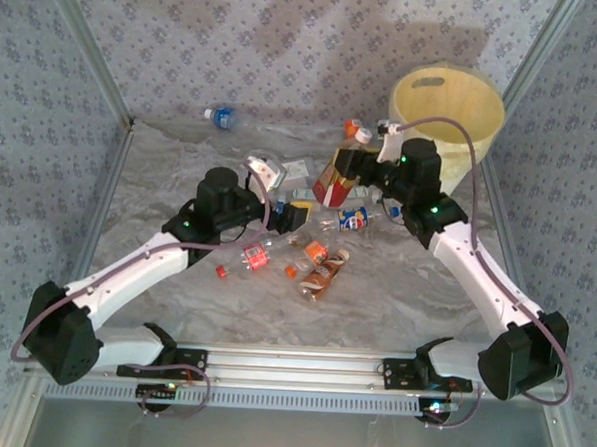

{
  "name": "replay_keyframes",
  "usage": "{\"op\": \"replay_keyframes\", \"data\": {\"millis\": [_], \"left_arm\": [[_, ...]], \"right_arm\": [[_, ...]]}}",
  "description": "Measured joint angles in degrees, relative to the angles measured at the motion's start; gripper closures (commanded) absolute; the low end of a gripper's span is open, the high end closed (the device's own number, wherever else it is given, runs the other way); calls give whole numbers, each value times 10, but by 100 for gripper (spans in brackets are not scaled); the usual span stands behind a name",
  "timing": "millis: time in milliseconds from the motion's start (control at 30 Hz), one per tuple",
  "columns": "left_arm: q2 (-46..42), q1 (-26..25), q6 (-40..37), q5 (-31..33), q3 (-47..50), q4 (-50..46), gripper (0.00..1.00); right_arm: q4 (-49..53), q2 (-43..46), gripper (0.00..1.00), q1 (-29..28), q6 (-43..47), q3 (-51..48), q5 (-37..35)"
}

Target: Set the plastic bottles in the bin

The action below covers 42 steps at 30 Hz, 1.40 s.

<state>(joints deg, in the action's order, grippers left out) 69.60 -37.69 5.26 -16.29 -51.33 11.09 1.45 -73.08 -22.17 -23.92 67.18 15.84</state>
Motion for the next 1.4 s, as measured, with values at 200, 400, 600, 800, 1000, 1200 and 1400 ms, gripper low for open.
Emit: {"op": "replay_keyframes", "data": {"millis": [200,400,600,800,1000,1200,1400], "left_arm": [[-36,3,4,94,43,17,2],[-50,8,4,163,52,7,2],[-65,10,9,217,67,-2,2],[-88,26,24,262,88,-9,2],[-126,53,45,278,117,-11,2],[-155,67,62,284,141,-12,2],[-157,88,85,296,152,-23,2]], "right_arm": [[6,-8,50,37,31,90,0],[-3,-55,51,78,50,198,-3],[6,-150,51,133,60,336,-7],[33,-249,50,198,69,483,-23],[62,-325,50,260,73,575,-52],[118,-358,49,275,113,574,-127],[168,-358,47,273,148,515,-152]]}}
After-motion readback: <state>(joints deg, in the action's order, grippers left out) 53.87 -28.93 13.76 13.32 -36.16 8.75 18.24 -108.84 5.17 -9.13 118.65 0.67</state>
